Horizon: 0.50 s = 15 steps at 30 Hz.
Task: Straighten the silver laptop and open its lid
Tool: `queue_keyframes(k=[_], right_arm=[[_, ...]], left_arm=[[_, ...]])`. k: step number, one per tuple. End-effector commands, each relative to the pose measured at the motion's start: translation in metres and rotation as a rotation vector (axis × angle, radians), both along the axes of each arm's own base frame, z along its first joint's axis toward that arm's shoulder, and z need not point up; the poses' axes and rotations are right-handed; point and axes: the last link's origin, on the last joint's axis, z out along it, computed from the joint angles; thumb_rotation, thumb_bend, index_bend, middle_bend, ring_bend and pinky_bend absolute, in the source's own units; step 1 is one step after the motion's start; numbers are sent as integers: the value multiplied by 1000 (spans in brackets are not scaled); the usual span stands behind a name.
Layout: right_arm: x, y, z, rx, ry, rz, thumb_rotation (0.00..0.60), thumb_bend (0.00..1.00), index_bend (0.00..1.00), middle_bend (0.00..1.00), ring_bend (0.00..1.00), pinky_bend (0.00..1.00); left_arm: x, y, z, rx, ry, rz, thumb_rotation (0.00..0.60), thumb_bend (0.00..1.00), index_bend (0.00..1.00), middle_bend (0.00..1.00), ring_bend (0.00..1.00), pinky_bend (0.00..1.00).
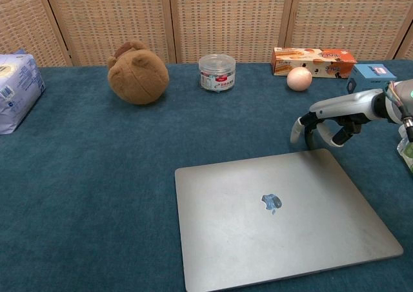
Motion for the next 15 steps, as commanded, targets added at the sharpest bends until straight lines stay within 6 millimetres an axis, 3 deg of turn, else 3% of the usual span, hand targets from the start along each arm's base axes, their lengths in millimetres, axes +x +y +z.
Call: queue_keyframes(k=[1, 15], right_arm=[[-4, 5, 2, 4, 0, -5, 600, 1000, 222, 402, 75, 86], [-10, 19, 13, 2, -12, -16, 600, 1000, 222, 408, 76, 96]], left_arm=[[0, 0, 0, -1, -1, -1, 600, 307, 109, 0, 0, 0], [4, 2, -3, -15, -7, -18, 600, 307, 108, 0, 0, 0]])
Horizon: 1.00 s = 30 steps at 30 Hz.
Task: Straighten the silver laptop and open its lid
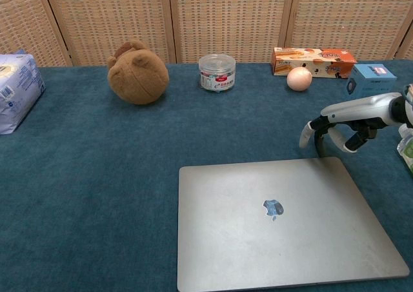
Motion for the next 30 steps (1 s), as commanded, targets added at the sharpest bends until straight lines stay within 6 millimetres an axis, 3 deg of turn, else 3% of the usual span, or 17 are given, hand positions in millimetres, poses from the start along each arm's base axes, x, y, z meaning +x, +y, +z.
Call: queue_keyframes(k=[1, 23, 30], right_arm=[[-3, 3, 3, -1, 1, -7, 600, 1000, 222, 408, 76, 96], [-7, 17, 11, -17, -6, -20, 600, 1000, 222, 401, 75, 96], [0, 11, 12, -32, -13, -1, 600, 1000, 221, 379, 75, 96]], left_arm=[[0, 0, -1, -3, -1, -2, 600, 307, 108, 0, 0, 0], [3, 3, -5, -17, -6, -21, 600, 307, 106, 0, 0, 0], [2, 1, -4, -12, -7, -15, 600, 307, 106, 0, 0, 0]])
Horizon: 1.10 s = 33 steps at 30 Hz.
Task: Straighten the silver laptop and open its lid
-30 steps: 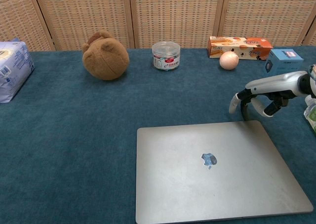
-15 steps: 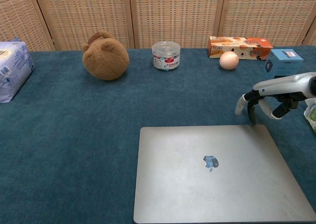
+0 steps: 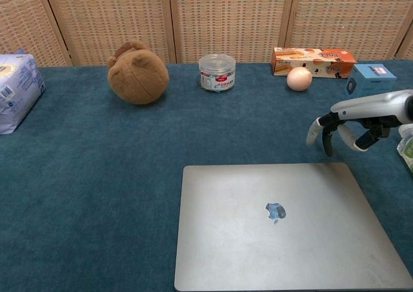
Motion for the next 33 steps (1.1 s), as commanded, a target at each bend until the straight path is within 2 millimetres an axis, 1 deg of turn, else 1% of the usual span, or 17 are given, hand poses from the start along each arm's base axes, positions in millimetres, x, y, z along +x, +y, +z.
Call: queue_keyframes(k=[1, 6, 16, 28, 33], right_arm=[[2, -2, -1, -1, 0, 3, 600, 1000, 221, 379, 75, 96], [3, -6, -4, 2, 1, 2, 600, 1000, 222, 378, 75, 96], [-7, -2, -12, 29, 23, -23, 600, 1000, 221, 378, 75, 96], [-9, 9, -12, 47, 25, -21, 600, 1000, 222, 392, 75, 96], [-7, 7, -9, 30, 15, -18, 600, 1000, 222, 381, 73, 96]], left_arm=[[-1, 0, 1, 3, 0, 3, 600, 308, 106, 0, 0, 0], [-3, -1, 2, 4, 0, 10, 600, 307, 105, 0, 0, 0], [-5, -2, 2, 4, -1, 15, 600, 307, 105, 0, 0, 0], [-5, -1, 1, 0, -4, 10, 600, 307, 105, 0, 0, 0], [-5, 0, 0, 1, -2, 11, 600, 307, 104, 0, 0, 0]])
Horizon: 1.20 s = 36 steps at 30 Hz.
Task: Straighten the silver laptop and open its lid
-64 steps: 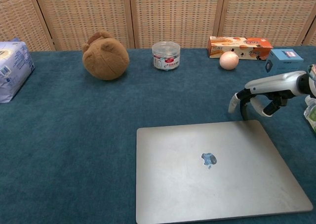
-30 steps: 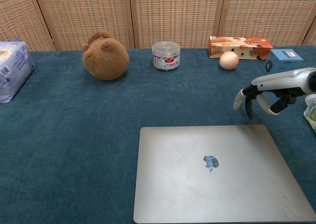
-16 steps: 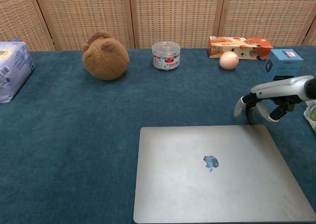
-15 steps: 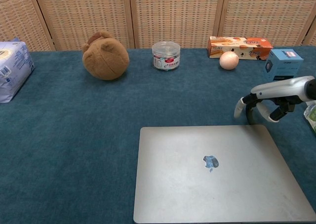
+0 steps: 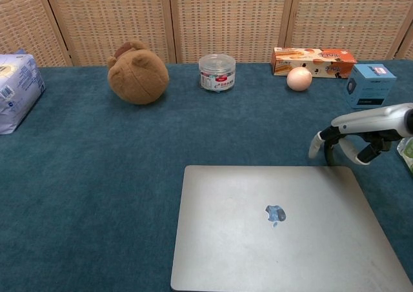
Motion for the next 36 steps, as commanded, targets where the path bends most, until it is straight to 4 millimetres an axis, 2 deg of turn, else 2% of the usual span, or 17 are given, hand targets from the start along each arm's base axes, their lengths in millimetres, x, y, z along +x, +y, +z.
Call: queue_keyframes(k=[1, 6, 8, 15, 19, 22, 26, 33, 36], right_arm=[[2, -3, 3, -18, -11, 2, 600, 1000, 222, 367, 66, 96], [7, -9, 14, -70, -46, 11, 600, 995, 222, 291, 23, 96], [8, -11, 21, -100, -66, 16, 600, 962, 221, 276, 19, 96], [4, -5, 48, -229, -147, 5, 600, 696, 182, 203, 0, 96], [-3, 4, 63, -318, -157, 13, 600, 459, 158, 163, 0, 96], [-7, 14, 74, -418, -147, 32, 600, 355, 149, 143, 0, 96], [-13, 32, 87, -538, -145, 14, 600, 313, 144, 139, 0, 96], [-26, 63, 101, -665, -137, -45, 600, 311, 144, 138, 0, 96], [-37, 85, 108, -722, -110, -84, 600, 311, 144, 138, 0, 96]], left_arm=[[1, 1, -1, -3, 1, -3, 600, 307, 101, 0, 0, 0], [5, 5, -4, -28, 14, -27, 600, 307, 97, 0, 0, 0], [8, 7, -6, -40, 20, -42, 600, 307, 97, 0, 0, 0], [27, 21, -14, -93, 49, -127, 600, 291, 97, 0, 0, 0], [39, 25, -21, -145, 66, -177, 600, 220, 93, 0, 0, 0], [49, 27, -27, -199, 86, -218, 600, 163, 89, 0, 0, 0], [65, 32, -36, -250, 117, -291, 600, 108, 88, 0, 0, 0], [96, 42, -52, -322, 134, -424, 600, 52, 88, 0, 0, 0], [121, 44, -69, -397, 109, -517, 600, 52, 88, 0, 0, 0]])
